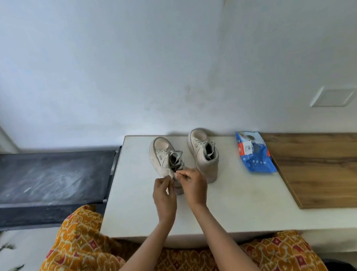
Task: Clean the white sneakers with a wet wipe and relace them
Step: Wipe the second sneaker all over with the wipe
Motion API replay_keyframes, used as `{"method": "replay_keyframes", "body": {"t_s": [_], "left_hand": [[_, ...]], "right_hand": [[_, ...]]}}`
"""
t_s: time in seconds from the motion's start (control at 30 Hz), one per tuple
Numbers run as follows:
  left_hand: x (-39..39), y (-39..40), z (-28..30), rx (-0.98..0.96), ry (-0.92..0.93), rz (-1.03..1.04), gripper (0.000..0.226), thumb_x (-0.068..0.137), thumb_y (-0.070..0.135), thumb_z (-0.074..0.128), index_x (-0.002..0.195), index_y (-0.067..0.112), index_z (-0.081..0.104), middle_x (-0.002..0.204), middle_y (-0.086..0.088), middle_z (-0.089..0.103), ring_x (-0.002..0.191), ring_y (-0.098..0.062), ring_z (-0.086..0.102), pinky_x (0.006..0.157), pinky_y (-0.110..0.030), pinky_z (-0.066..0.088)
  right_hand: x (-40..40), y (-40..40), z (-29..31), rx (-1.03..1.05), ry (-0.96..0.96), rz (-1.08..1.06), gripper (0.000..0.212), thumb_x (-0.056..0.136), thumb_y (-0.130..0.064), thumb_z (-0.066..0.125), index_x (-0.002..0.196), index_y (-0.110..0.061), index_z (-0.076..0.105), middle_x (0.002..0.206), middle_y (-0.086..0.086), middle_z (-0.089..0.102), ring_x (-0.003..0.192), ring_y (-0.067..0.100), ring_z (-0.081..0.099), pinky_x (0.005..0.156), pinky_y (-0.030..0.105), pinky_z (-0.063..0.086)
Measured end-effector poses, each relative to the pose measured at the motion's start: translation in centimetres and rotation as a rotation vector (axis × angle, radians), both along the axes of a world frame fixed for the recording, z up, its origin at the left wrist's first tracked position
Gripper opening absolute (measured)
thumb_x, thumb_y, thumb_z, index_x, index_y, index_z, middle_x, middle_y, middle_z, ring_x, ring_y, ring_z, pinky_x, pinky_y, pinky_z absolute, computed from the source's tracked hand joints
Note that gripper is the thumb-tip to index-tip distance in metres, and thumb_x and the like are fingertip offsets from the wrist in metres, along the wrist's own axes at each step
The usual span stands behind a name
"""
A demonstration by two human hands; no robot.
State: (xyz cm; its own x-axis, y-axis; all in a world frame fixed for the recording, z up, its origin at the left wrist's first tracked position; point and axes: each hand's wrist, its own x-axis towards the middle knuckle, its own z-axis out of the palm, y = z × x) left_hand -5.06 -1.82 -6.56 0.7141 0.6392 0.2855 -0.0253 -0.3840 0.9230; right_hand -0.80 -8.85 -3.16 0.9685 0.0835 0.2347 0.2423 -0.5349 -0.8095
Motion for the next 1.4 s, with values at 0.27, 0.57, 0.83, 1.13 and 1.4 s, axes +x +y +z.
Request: {"method": "replay_keyframes", "body": {"t_s": [0.27, 0.57, 0.83, 1.13, 1.4], "left_hand": [[0.1, -1.5, 0.3, -0.229, 0.156, -0.355, 0.051, 0.103, 0.033, 0.02, 0.149, 0.013, 0.015, 0.154, 0.005, 0.008, 0.141, -0.001, -0.001, 0.113, -0.012, 0.0], [6.2, 4.4, 1.7, -0.294, 0.271, -0.258, 0.036, 0.101, 0.023, 0.027, 0.113, 0.004, 0.056, 0.119, -0.01, 0.058, 0.115, -0.027, 0.05, 0.099, -0.036, 0.038], [0.7, 1.4, 0.3, -0.119, 0.054, -0.21, 0.032, 0.101, 0.014, 0.038, 0.126, 0.007, 0.055, 0.125, 0.007, 0.051, 0.124, -0.012, 0.045, 0.104, -0.023, 0.031], [-1.4, -2.7, -2.0, -0.187, 0.158, -0.33, 0.049, 0.102, 0.032, 0.025, 0.149, 0.018, 0.016, 0.157, 0.005, 0.011, 0.143, -0.001, 0.006, 0.115, -0.018, 0.006], [2.5, -0.1, -1.8, -0.399, 0.224, -0.226, 0.062, 0.1, 0.047, 0.018, 0.148, 0.009, 0.021, 0.155, -0.008, 0.021, 0.144, -0.019, 0.017, 0.119, -0.04, 0.014]], "right_hand": [[1.1, 0.3, -0.1, 0.003, 0.018, 0.0, 0.013, 0.08, -0.022, 0.071, 0.091, -0.017, 0.076, 0.088, 0.004, 0.07, 0.082, 0.017, 0.065, 0.073, 0.028, 0.051], [2.3, 0.4, -0.3, -0.068, 0.026, -0.002, 0.015, 0.079, -0.02, 0.071, 0.093, -0.017, 0.076, 0.087, 0.005, 0.07, 0.084, 0.019, 0.063, 0.073, 0.028, 0.049], [1.9, 0.7, -0.4, -0.04, 0.026, -0.034, 0.016, 0.08, -0.027, 0.071, 0.092, -0.017, 0.076, 0.085, 0.006, 0.066, 0.08, 0.021, 0.063, 0.071, 0.031, 0.049], [1.7, 0.4, -0.3, -0.034, -0.005, -0.011, 0.014, 0.081, -0.028, 0.071, 0.09, -0.018, 0.076, 0.083, 0.004, 0.066, 0.075, 0.018, 0.062, 0.066, 0.026, 0.046], [2.4, 0.4, -0.3, -0.047, 0.008, -0.008, 0.014, 0.081, -0.023, 0.071, 0.09, -0.014, 0.075, 0.085, 0.007, 0.065, 0.077, 0.022, 0.063, 0.069, 0.028, 0.046]]}}
